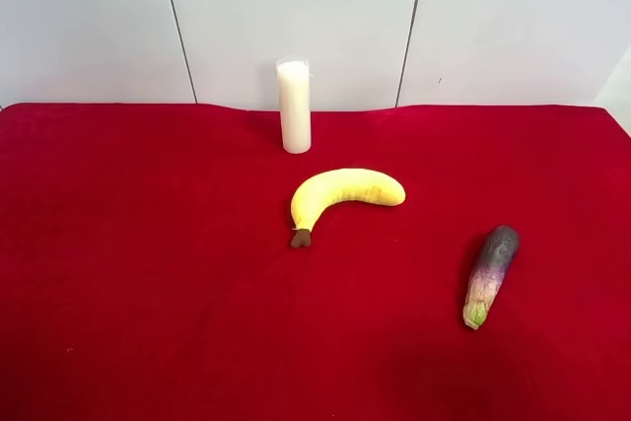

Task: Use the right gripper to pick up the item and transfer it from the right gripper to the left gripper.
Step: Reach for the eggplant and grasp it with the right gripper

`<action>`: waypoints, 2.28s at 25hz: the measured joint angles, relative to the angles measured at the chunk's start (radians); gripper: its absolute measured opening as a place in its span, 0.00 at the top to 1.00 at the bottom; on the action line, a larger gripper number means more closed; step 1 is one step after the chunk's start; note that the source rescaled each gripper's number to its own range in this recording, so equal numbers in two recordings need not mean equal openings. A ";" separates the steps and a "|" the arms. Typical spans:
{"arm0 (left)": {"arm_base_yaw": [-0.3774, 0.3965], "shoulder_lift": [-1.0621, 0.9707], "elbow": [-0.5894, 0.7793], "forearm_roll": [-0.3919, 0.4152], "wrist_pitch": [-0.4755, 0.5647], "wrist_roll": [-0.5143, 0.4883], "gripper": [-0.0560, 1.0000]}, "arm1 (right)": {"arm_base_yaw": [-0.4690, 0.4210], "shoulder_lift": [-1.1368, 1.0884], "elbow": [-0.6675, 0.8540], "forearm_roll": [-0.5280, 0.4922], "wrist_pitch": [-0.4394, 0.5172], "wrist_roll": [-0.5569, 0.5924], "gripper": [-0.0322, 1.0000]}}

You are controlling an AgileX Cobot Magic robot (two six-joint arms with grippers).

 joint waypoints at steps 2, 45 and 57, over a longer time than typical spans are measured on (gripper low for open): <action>0.000 0.000 0.000 0.000 0.000 0.000 0.00 | 0.000 0.000 0.000 0.000 0.000 0.000 0.00; 0.000 0.000 0.000 -0.001 0.000 0.000 0.00 | 0.027 0.616 -0.296 0.001 -0.005 -0.246 0.00; 0.000 0.000 0.000 -0.001 0.000 0.000 0.00 | 0.100 1.032 -0.343 -0.082 -0.041 -0.653 0.00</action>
